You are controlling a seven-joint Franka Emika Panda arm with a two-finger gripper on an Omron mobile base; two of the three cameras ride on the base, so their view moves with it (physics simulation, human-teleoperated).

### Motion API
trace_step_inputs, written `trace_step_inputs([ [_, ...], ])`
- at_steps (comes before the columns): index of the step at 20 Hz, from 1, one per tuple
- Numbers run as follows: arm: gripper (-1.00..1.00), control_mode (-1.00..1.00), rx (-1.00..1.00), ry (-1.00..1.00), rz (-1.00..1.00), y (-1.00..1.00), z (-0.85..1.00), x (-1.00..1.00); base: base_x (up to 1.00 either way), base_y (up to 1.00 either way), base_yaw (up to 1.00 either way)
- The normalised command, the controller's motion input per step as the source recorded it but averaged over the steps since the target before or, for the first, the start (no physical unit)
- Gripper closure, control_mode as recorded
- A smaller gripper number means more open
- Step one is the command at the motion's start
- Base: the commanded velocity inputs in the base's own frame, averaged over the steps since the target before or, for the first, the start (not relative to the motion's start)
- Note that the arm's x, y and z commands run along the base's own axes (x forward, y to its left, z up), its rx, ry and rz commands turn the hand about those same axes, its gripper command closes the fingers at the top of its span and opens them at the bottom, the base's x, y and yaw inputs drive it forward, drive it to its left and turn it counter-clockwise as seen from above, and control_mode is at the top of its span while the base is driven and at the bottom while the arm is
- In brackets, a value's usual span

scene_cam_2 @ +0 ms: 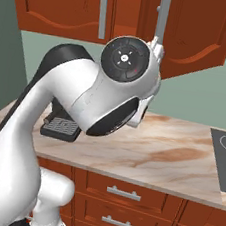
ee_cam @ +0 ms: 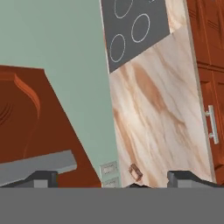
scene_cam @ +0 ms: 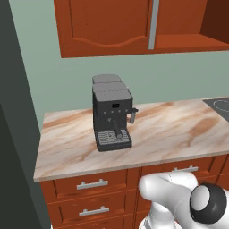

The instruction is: Close all open cabinet doors.

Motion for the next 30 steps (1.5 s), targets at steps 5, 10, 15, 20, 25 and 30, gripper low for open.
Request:
trace_step_inputs([
  [5, -1.0, -1.0, 0.08, -0.08, 0.16, -0.23, 0.0, 0.45, 0.0, 0.0, 0.0],
  [10, -1.0, -1.0, 0.09, -0.09, 0.2, -0.21, 0.0, 0.41, 0.0, 0.0, 0.0],
  [15, -1.0, -1.0, 0.02, -0.09, 0.16, -0.15, 0.0, 0.45, 0.0, 0.0, 0.0],
  [20, -1.0, -1.0, 0.0, -0.05, 0.17, -0.11, 0.0, 0.49, 0.0, 0.0, 0.0],
  [25, -1.0, -1.0, 0.0, -0.03, 0.2, -0.12, 0.0, 0.5, 0.0, 0.0, 0.0],
  [30, -1.0, -1.0, 0.0, -0.06, 0.19, -0.05, 0.0, 0.41, 0.0, 0.0, 0.0],
])
